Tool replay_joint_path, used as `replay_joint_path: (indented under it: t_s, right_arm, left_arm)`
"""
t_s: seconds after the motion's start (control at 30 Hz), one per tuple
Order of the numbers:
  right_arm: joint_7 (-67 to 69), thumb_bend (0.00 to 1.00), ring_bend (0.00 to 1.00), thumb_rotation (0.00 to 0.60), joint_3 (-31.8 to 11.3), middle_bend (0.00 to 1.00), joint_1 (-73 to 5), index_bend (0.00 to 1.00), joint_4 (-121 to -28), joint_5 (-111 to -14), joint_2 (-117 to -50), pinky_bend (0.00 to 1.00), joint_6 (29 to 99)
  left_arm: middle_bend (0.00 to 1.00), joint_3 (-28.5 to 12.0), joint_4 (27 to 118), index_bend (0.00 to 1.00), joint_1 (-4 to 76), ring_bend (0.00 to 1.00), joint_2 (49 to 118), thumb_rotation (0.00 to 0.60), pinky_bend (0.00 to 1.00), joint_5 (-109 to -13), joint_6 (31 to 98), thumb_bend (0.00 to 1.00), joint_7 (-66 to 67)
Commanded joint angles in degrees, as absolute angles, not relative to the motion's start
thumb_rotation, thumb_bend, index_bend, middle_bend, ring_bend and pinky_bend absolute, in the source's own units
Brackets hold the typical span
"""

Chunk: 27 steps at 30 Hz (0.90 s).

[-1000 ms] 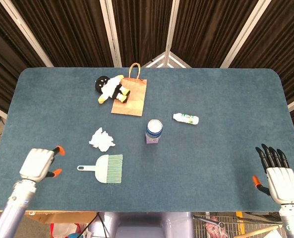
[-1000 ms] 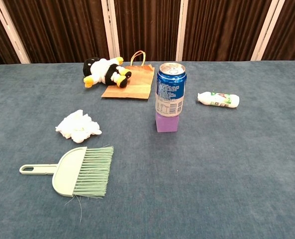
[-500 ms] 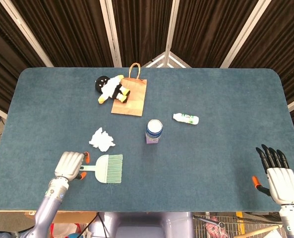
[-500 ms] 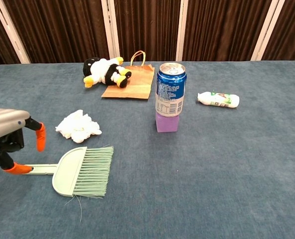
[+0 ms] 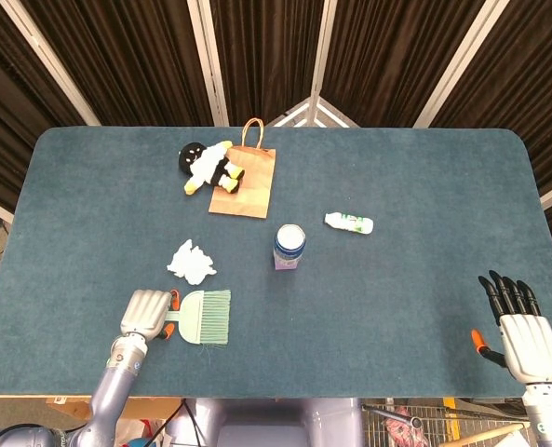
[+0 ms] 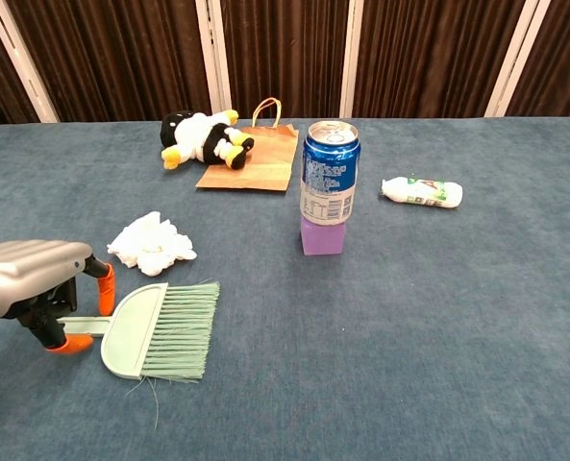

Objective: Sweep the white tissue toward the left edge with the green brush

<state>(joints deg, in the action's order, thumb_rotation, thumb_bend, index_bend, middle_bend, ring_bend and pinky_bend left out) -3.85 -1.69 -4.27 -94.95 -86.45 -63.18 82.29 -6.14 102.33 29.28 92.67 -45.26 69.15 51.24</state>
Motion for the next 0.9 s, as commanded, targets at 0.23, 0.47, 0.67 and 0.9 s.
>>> replay_joint_path:
  t_s: [0.23,0.47,0.67,0.9]
  right_arm:
    - [-3.6,0.36,0.0,0.6,-1.7,0.0,-4.4,0.0,-95.2,-86.4,-63.2,0.04,82.1]
    - [-3.4,0.36,0.0,0.6,-1.6,0.0,-4.4,0.0,-95.3,-86.4,-63.3,0.04,82.0]
    - [-2.9,0.36,0.0,0.6,-1.7,0.0,-4.4,0.0,-95.3,-86.5,-63.2,0.04,82.1]
    - [-2.4,0.36,0.0,0.6,-1.7,0.0,-4.3,0.0,-95.7,-86.5,-62.9,0.04,82.3]
  left_arm:
    - [1.0,-5.1,101.4,0.45,29.9,1.0,92.9,0.6,1.0,-44.8,69.9,0.4,50.4]
    - [1.0,-4.4,100.0,0.49,30.3,1.0,94.3,0.6,1.0,-44.1,69.9,0.46,49.5]
    - [1.0,-3.8,99.5,0.69,30.1,1.0,95.1,0.6,1.0,-45.3,70.6,0.66,47.9]
    - [1.0,-3.8,101.8,0.78,30.1,1.0,93.3,0.6,1.0,-50.1,72.7,0.73,46.5]
